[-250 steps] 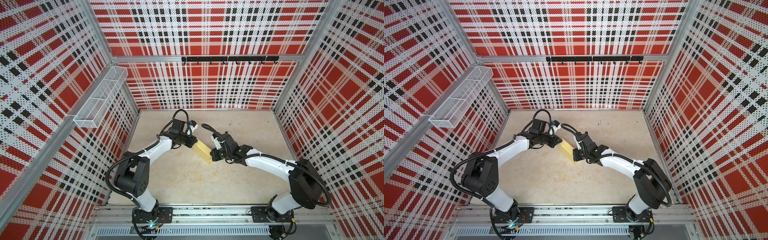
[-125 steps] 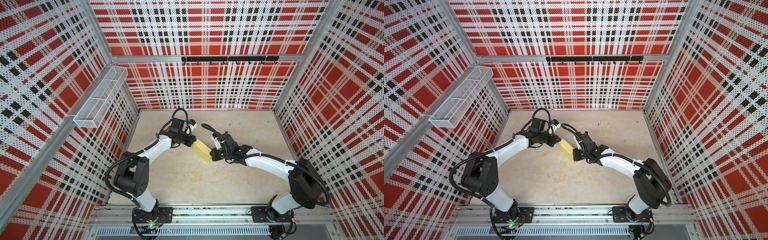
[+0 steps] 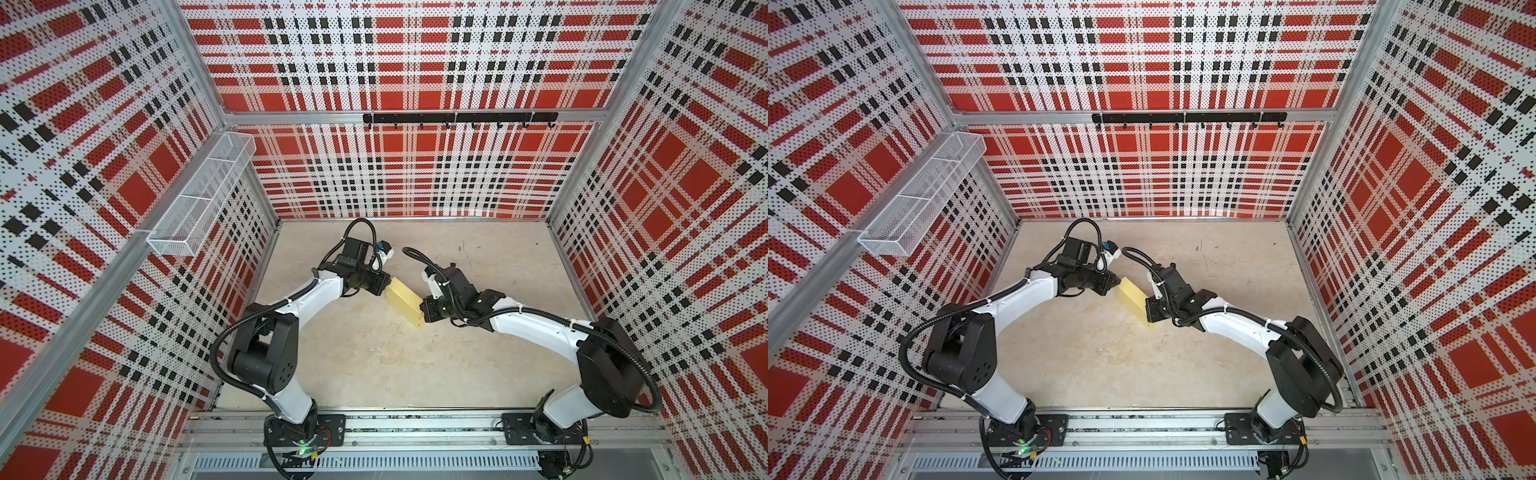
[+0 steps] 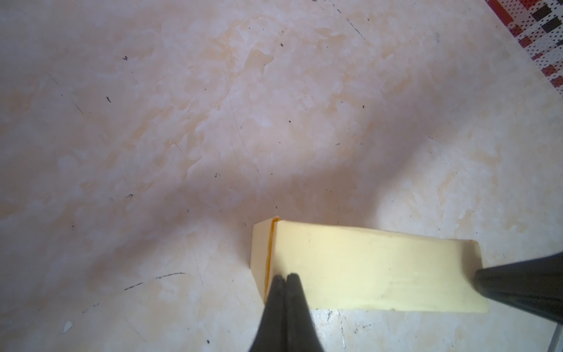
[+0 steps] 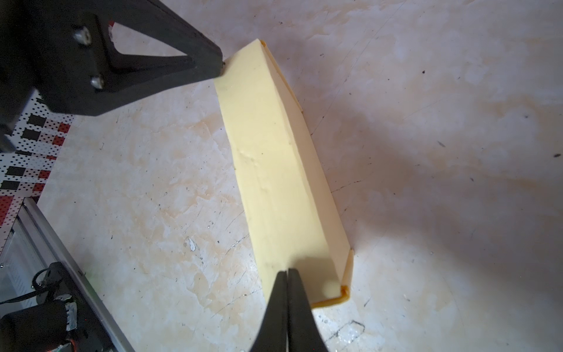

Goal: Fold the paper box

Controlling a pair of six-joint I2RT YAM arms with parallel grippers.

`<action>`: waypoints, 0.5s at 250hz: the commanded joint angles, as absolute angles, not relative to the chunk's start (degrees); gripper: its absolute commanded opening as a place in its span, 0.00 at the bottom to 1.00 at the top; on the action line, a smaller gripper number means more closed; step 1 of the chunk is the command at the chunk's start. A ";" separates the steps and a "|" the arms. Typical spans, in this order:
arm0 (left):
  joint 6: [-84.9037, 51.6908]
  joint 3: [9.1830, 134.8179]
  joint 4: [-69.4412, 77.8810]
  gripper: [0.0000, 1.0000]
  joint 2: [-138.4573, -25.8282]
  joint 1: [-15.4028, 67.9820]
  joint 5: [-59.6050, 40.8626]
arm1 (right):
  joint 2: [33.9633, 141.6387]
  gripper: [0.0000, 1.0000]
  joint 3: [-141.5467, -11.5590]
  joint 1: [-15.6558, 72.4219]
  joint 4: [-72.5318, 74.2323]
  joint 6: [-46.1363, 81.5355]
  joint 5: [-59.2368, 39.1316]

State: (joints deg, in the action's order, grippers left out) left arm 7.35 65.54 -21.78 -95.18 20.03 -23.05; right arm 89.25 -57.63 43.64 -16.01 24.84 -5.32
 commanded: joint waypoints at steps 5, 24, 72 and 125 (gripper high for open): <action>8.66 63.77 -22.46 0.00 -95.36 20.57 -22.47 | 92.15 0.06 -55.61 43.51 -22.08 24.43 -4.31; 9.24 63.33 -22.41 0.00 -95.41 20.57 -21.59 | 92.05 0.06 -55.71 43.46 -22.06 24.36 -4.31; 10.37 62.41 -21.80 0.00 -95.72 20.57 -21.19 | 91.87 0.07 -56.02 43.51 -22.59 23.97 -4.00; 10.70 61.79 -21.43 0.00 -96.50 20.57 -20.62 | 91.17 0.08 -56.55 43.46 -22.76 23.53 -3.38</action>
